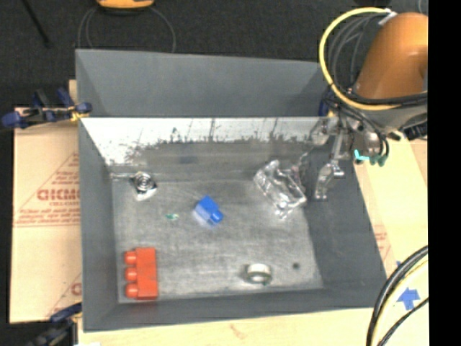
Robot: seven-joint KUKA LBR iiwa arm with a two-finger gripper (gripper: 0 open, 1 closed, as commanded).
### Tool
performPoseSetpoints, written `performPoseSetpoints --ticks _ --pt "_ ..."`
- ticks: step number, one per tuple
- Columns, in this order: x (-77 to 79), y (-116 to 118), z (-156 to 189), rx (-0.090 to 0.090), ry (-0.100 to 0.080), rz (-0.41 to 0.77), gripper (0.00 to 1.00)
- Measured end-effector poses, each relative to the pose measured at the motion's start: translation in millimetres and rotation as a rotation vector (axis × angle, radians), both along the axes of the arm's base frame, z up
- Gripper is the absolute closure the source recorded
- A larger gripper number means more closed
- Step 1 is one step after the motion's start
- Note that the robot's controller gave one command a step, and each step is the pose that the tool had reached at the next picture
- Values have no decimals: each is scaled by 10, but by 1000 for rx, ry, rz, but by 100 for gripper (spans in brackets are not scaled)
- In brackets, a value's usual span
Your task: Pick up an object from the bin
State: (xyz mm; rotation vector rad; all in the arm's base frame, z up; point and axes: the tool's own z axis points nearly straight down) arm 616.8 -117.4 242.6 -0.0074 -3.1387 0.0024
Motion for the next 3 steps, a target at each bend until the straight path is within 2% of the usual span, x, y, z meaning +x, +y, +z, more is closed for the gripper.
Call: performPoseSetpoints --ticks 1,2,3 --pt "-29 1018 -1625 4 1 -167 0" --pt "-110 1830 -1364 7 -9 -220 0" --pt "-108 1768 -1375 1 -8 -223 100"
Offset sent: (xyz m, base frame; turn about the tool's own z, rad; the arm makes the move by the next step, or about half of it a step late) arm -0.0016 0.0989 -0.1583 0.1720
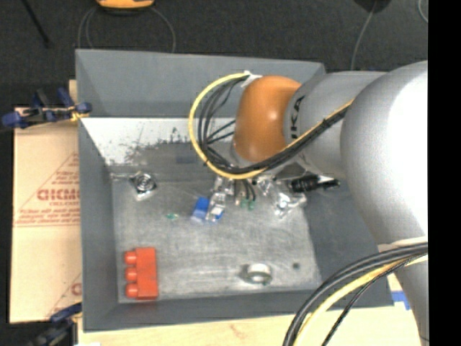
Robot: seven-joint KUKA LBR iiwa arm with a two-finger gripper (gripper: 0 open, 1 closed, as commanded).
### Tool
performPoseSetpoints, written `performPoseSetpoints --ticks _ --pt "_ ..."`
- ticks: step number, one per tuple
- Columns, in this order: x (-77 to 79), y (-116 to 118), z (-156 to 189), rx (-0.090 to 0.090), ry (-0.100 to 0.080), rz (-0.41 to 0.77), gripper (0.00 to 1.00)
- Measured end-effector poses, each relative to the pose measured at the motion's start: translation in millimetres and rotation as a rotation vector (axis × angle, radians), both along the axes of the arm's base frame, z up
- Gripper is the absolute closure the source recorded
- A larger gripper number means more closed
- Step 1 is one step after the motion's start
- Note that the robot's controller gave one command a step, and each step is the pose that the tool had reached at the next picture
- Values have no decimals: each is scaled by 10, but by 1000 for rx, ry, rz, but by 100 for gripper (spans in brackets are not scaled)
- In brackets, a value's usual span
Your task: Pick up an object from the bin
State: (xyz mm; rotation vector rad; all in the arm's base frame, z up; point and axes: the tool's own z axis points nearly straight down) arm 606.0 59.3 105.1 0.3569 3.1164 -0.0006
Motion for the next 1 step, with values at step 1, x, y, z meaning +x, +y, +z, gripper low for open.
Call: performPoseSetpoints --ticks 1 --pt "-31 -71 1468 1 -8 42 100"
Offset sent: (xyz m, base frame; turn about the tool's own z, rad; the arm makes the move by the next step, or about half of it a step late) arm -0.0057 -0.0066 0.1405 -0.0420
